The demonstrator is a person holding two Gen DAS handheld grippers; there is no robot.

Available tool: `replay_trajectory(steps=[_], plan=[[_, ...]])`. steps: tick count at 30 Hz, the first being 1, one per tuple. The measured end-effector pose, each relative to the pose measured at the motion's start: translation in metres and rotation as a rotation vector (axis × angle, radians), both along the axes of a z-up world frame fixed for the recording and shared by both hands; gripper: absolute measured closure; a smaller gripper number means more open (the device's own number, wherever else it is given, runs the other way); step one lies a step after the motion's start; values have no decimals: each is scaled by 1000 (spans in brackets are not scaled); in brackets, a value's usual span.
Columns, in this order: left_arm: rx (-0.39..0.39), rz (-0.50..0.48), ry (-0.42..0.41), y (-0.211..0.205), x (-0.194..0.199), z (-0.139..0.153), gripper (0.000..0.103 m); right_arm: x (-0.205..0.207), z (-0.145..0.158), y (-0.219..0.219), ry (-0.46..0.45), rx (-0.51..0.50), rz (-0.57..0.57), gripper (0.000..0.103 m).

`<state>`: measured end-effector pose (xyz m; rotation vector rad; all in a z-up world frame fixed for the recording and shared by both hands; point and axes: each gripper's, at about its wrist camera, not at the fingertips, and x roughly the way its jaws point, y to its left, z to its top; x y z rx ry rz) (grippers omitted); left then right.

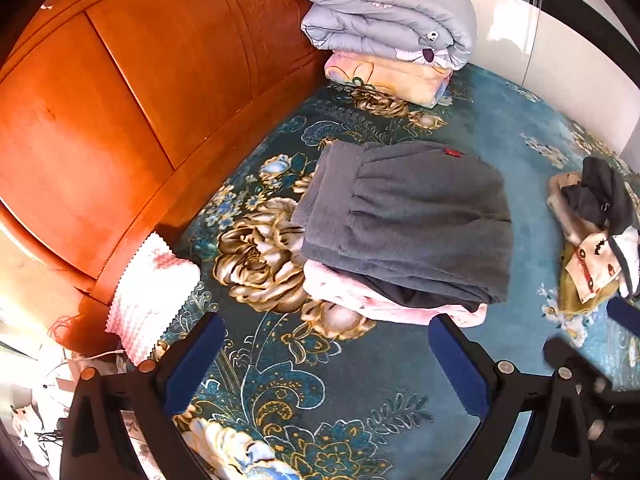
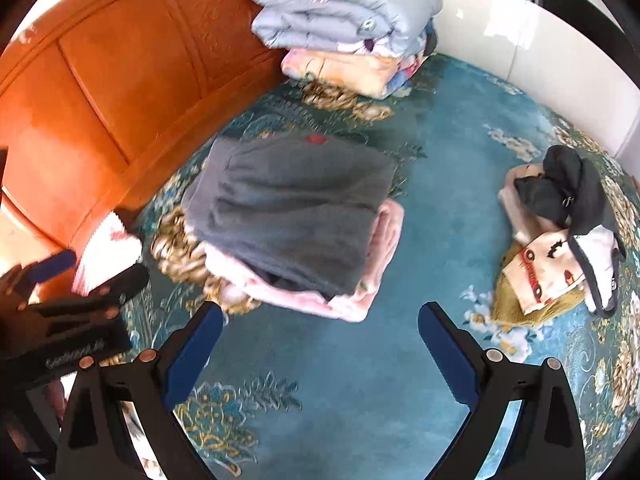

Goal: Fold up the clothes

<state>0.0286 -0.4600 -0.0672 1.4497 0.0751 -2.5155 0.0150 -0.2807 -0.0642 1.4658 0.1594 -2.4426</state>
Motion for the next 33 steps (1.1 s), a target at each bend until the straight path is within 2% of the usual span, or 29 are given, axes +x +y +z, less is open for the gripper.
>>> replay_trajectory(steps=[9,14,23,33], plan=[[-24,-54,-49,-4,-1,-16,0,7,-6,-8,-11,28,6,5],[20,-66,-54,-6,-5,-18,0,7,-7,-12,-10,50,10,5],[40,-117,-66,0,-9,-22,0,9,-10,-21,-12,81,32,5],[69,-113,-77,-5,-7,-24,0,12,-11,-26,-8,107,46,5]])
